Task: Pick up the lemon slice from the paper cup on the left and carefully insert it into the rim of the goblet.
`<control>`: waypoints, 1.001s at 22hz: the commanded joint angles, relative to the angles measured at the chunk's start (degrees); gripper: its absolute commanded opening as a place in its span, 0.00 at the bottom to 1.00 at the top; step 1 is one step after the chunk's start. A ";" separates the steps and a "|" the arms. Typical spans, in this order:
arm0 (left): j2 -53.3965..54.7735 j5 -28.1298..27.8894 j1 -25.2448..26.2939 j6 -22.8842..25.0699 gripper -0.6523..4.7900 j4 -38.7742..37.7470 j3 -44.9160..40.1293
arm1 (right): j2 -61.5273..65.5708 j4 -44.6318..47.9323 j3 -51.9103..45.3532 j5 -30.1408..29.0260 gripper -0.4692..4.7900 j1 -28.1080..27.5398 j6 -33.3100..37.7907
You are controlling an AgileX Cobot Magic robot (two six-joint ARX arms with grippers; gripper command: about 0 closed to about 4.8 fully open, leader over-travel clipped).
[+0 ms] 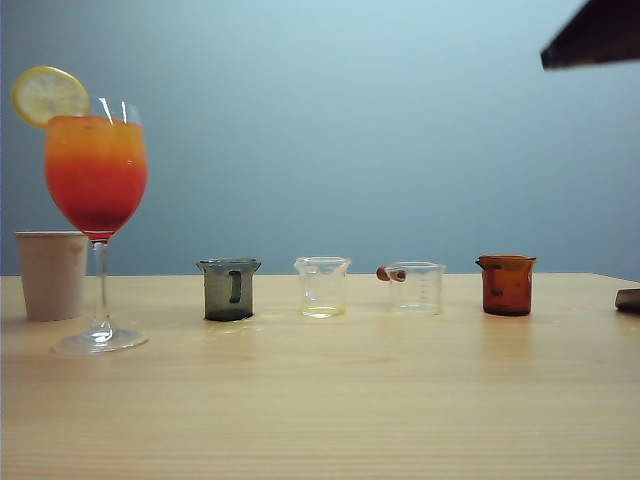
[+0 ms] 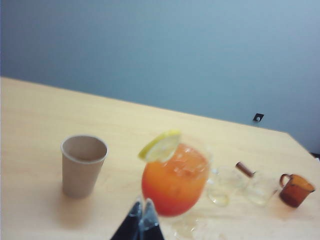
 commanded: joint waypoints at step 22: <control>-0.09 -7.52 0.09 7.10 0.11 14.93 -24.59 | -25.07 -2.56 -20.63 2.89 0.09 -0.26 1.31</control>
